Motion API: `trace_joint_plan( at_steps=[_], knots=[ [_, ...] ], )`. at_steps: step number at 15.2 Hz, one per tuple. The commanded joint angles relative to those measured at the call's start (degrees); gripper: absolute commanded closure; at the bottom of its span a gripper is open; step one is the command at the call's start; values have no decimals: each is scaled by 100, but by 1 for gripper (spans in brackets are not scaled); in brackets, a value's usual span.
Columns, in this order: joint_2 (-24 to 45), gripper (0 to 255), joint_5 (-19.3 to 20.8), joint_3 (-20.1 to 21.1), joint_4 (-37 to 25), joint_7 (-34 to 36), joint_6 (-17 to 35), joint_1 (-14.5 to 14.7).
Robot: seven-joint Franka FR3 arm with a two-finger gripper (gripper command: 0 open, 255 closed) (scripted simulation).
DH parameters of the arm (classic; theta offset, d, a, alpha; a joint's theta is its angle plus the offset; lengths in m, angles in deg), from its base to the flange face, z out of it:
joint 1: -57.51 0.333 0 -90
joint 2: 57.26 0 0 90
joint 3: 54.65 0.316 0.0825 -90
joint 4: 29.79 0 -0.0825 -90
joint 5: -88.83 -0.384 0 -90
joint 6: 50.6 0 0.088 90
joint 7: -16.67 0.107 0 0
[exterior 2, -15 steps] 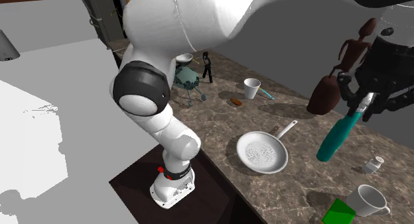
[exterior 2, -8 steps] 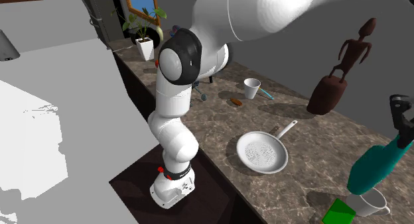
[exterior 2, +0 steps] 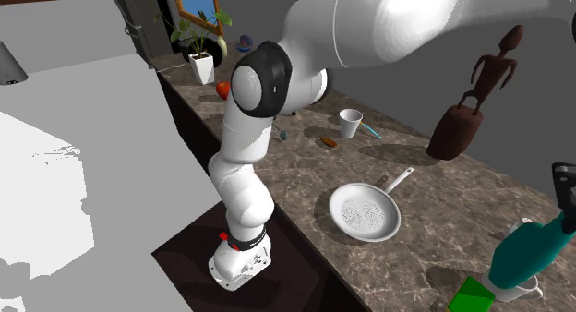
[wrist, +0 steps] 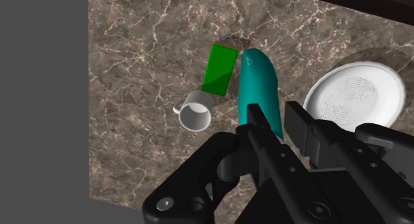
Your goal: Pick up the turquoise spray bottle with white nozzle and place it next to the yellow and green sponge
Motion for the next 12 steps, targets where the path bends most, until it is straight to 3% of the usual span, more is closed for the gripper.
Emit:
trace_joint_plan(
  at_steps=[1,12],
  knots=[
    [-163,255,178,-115,331,66,251,315],
    [-969,255,1022,-599,1694,486,1374,1594]
  ],
)
